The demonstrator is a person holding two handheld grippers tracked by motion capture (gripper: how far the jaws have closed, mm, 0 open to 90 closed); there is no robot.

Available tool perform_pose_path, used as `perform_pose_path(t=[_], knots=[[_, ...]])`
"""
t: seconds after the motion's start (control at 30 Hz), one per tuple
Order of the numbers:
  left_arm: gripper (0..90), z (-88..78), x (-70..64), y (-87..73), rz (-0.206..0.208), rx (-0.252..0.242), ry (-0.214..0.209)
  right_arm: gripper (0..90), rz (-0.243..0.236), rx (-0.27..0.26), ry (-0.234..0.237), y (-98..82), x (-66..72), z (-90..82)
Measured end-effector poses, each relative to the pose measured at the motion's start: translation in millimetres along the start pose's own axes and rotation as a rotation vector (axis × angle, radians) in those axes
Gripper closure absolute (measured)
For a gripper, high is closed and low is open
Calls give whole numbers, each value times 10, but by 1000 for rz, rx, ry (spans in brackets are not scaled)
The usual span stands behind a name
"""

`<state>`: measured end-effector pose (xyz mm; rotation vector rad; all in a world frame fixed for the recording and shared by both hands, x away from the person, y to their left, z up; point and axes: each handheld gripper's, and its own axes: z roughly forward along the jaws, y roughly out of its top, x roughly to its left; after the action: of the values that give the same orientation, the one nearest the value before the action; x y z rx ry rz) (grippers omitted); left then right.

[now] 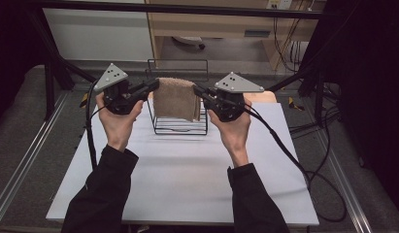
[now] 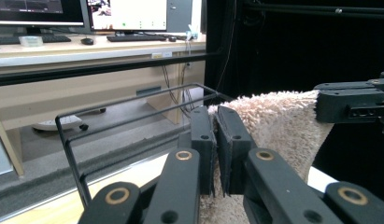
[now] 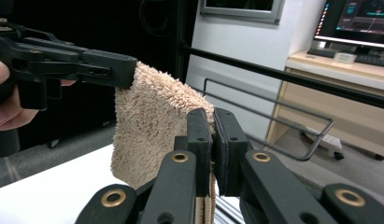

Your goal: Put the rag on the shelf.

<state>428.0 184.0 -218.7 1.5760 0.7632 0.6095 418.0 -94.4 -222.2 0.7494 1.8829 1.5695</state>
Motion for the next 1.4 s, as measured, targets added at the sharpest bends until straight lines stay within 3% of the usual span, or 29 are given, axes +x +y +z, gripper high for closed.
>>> perform_pose_path(t=[0.8,1.4], knots=[[860,91,92,342,0,-68,12,862,-29,-60,-35,358,-118,88],[860,134,184,528,9,-103,25,862,-15,-96,-43,539,-204,199]])
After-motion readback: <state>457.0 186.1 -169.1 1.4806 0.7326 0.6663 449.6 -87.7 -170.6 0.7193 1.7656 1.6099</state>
